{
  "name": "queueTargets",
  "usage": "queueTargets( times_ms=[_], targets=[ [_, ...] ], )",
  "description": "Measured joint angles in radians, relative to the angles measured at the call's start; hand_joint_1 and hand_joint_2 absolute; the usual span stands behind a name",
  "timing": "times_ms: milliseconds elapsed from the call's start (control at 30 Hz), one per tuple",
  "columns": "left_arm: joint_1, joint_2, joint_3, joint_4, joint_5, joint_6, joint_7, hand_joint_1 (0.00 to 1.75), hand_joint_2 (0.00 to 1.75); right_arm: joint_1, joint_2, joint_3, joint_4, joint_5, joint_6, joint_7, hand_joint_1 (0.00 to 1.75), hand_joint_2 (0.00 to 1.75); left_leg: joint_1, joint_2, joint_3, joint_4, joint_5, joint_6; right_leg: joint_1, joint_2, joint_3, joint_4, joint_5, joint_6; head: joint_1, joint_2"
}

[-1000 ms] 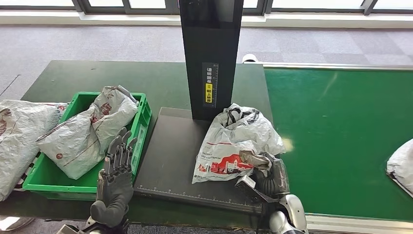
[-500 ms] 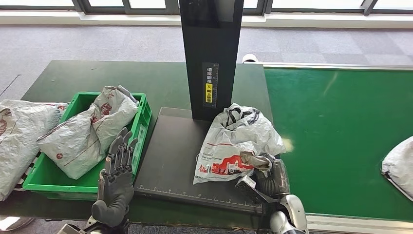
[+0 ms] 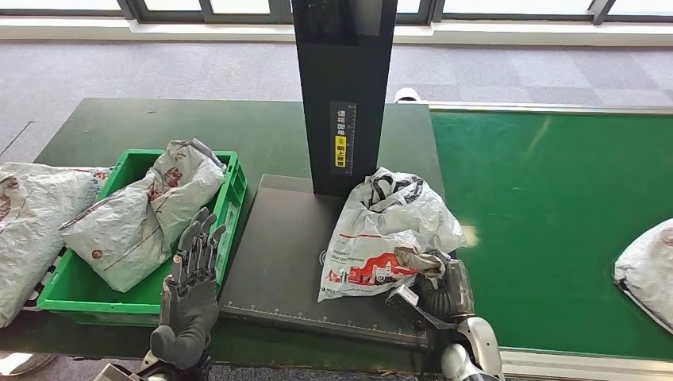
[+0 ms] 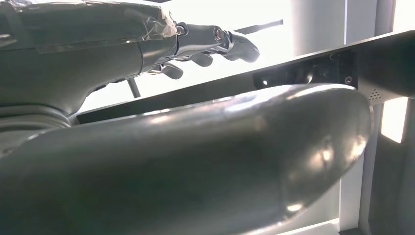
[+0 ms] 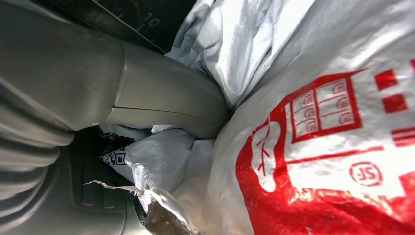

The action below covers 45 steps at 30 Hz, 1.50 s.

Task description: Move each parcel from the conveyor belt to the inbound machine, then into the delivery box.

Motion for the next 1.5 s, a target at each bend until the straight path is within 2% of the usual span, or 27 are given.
queueTargets(
  times_ms=[800, 833, 933, 967, 1033, 1100, 1333, 1433, 1500],
  targets=[
    [-0.003, 0.000, 0.000, 0.003, -0.001, -0.002, 0.000, 0.00, 0.00, 0.000, -0.007, 0.000, 0.000, -0.008, -0.002, -0.002, 1.75, 1.75, 0.000, 0.000, 0.000, 0.000, 0.000, 0.000, 0.000, 0.000, 0.000, 0.000, 0.000, 0.000, 0.000, 0.000],
    [-0.003, 0.000, 0.000, 0.003, -0.001, -0.004, 0.000, 0.00, 0.00, 0.000, -0.007, 0.000, 0.001, -0.008, -0.003, -0.003, 1.67, 1.75, 0.000, 0.000, 0.000, 0.000, 0.000, 0.000, 0.000, 0.000, 0.000, 0.000, 0.000, 0.000, 0.000, 0.000],
    [-0.008, 0.000, 0.000, 0.006, -0.003, -0.009, 0.000, 0.00, 0.00, 0.001, -0.008, 0.000, 0.003, -0.014, -0.006, -0.021, 0.36, 1.75, 0.000, 0.000, 0.000, 0.000, 0.000, 0.000, 0.000, 0.000, 0.000, 0.000, 0.000, 0.000, 0.000, 0.000],
    [-0.012, 0.000, 0.000, 0.008, -0.005, -0.010, 0.000, 0.00, 0.00, 0.003, -0.007, 0.000, 0.002, -0.024, -0.007, -0.039, 0.00, 1.75, 0.000, 0.000, 0.000, 0.000, 0.000, 0.000, 0.000, 0.000, 0.000, 0.000, 0.000, 0.000, 0.000, 0.000],
    [-0.020, 0.000, 0.000, 0.011, -0.007, -0.012, 0.000, 0.00, 0.00, 0.023, -0.006, 0.003, -0.026, -0.054, 0.001, -0.081, 0.00, 1.75, 0.000, 0.000, 0.000, 0.000, 0.000, 0.000, 0.000, 0.000, 0.000, 0.000, 0.000, 0.000, 0.000, 0.000],
    [-0.027, -0.002, 0.000, 0.012, -0.013, -0.014, 0.000, 0.00, 0.00, 0.074, -0.003, 0.022, -0.124, -0.076, 0.038, -0.092, 0.00, 1.75, 0.000, 0.000, -0.001, 0.000, 0.000, 0.000, 0.000, -0.001, 0.000, 0.000, 0.000, 0.000, 0.000, 0.000],
    [-0.034, -0.022, 0.005, 0.011, -0.031, -0.065, 0.000, 0.00, 0.00, 0.261, -0.002, 0.175, -0.625, -0.159, 0.196, -0.049, 0.00, 1.75, 0.000, 0.000, -0.002, 0.000, -0.001, -0.001, 0.000, -0.001, -0.003, 0.000, -0.002, 0.000, 0.000, 0.000],
    [-0.071, -0.032, 0.005, 0.049, -0.025, -0.123, 0.000, 0.00, 0.00, 0.313, -0.004, 0.186, -0.781, -0.174, 0.202, 0.005, 0.00, 1.75, 0.000, 0.000, -0.002, 0.000, -0.001, 0.000, 0.000, -0.002, -0.003, 0.000, -0.003, 0.001, 0.000, 0.000],
    [-0.107, -0.040, 0.003, 0.088, -0.016, -0.125, 0.000, 0.00, 0.00, 0.332, -0.015, 0.186, -0.831, -0.229, 0.189, 0.002, 0.00, 1.75, 0.000, 0.000, -0.002, 0.000, -0.002, 0.000, 0.000, -0.001, -0.002, 0.000, -0.002, 0.001, 0.000, 0.000]
  ],
)
